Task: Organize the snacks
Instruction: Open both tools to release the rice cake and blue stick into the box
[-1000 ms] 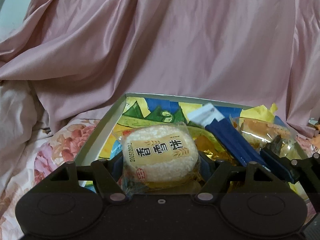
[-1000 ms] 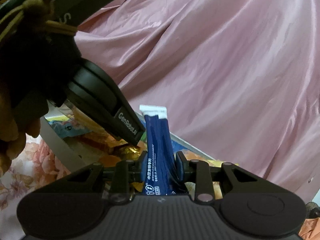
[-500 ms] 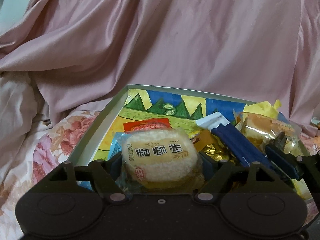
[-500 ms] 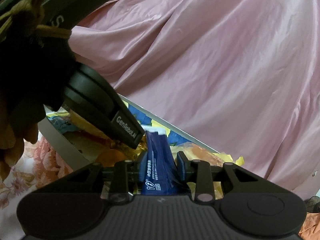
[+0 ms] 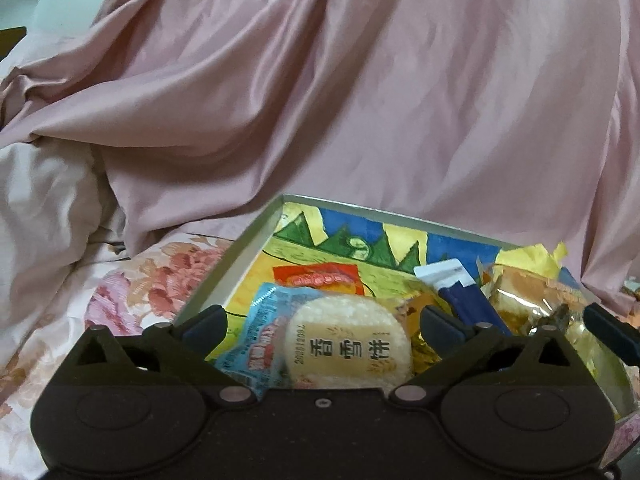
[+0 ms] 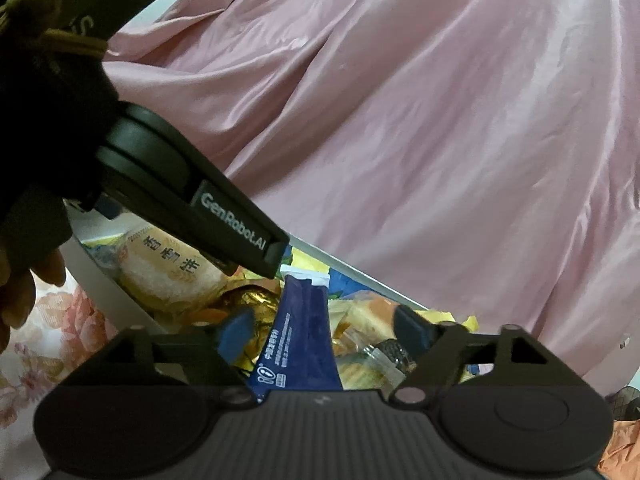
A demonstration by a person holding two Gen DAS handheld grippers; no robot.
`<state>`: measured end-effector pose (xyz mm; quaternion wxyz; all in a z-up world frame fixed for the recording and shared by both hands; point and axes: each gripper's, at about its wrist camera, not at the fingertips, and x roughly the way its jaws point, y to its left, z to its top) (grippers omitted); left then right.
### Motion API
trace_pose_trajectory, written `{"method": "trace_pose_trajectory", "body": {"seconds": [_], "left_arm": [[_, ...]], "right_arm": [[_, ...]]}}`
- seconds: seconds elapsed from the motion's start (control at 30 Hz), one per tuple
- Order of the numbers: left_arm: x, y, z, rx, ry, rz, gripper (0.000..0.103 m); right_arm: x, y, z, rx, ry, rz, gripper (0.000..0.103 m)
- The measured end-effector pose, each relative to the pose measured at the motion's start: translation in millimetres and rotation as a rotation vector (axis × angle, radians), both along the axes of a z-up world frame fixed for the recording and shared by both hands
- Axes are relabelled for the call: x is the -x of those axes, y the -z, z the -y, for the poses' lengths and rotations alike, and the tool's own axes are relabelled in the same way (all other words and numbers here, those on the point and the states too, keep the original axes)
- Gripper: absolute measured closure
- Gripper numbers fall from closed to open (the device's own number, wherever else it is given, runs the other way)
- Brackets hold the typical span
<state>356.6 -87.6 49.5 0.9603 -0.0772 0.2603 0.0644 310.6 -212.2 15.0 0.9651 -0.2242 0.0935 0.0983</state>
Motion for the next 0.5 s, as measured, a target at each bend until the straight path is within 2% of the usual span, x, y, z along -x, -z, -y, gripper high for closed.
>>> {"method": "trace_pose_trajectory", "body": {"seconds": [0.27,0.5], "left_arm": [[14,-9,-13,-0.011,-0.058,0.040,0.001],[34,-16,-22,-0.009,-0.091,0.084,0.001]], "right_arm": [[0,-9,10,-0.084,0.016,0.009,0.003],[8,-19,21,-0.189,0.040,0.024,0.001]]}}
